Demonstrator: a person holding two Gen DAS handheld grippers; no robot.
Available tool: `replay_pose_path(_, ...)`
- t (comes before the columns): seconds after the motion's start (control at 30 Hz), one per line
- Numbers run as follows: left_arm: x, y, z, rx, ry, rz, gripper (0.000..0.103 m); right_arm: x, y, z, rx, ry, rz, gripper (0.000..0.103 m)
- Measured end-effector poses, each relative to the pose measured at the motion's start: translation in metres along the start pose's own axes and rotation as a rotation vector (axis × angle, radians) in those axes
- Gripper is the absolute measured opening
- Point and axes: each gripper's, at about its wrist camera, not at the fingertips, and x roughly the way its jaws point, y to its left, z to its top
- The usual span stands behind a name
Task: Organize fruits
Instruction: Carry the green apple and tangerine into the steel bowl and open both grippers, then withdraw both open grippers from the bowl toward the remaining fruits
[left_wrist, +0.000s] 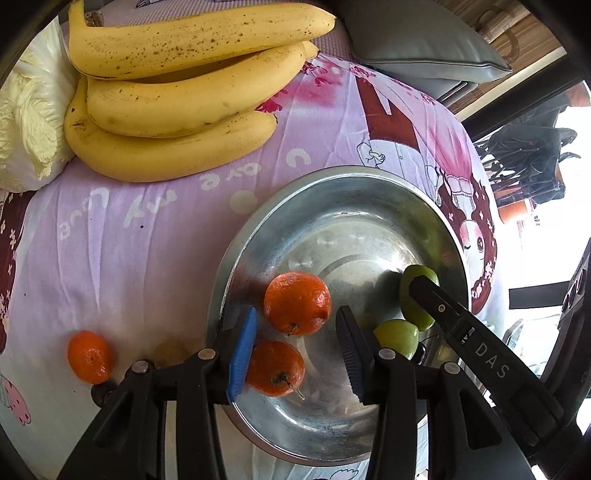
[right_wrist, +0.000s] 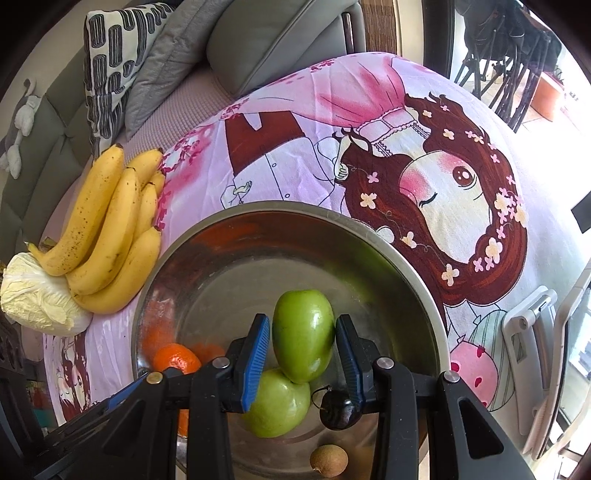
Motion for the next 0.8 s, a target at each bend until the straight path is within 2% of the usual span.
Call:
replay_pose_path(0.2,-0.014,0.004,-0.004,-0.003,-0.005,0.007,0.049,-0.005,0.003,0.000,-0.006,0.004,-0.011,0.040)
replay_pose_path(0.27,-0.021,0.006,-0.007,-0.005,-0.006,0.010,0.061,-0.007,0.005,0.000,-0.009,0.012,-0.018,0.042)
replay_pose_path(0.37,-0.033,0.012,-0.012,-0.010,-0.017,0.027,0.062,-0.013,0.007,-0.002,-0.015,0.015,-0.016,0.056)
replay_pose_path(0.4,-0.037,0.015,-0.014,-0.010,-0.019,0.042,0.062,-0.014,0.008,-0.003,-0.015,0.016,-0.018,0.063)
replay_pose_path(0.5,-0.046,0.027,-0.020,-0.024,-0.023,0.096,0.069,-0.019,0.012,-0.007,-0.030,0.012,-0.027,0.066)
replay_pose_path(0.53,-0.048,0.032,-0.022,-0.035,-0.022,0.118,0.076,-0.020,0.013,-0.008,-0.030,0.014,-0.021,0.068)
replay_pose_path(0.73,-0.059,0.063,-0.029,-0.116,-0.010,0.235,0.078,-0.024,0.008,-0.019,-0.028,0.024,-0.010,0.079)
replay_pose_path(0.8,-0.061,0.070,-0.033,-0.127,-0.032,0.254,0.081,-0.026,0.004,-0.023,-0.011,0.021,-0.010,0.081)
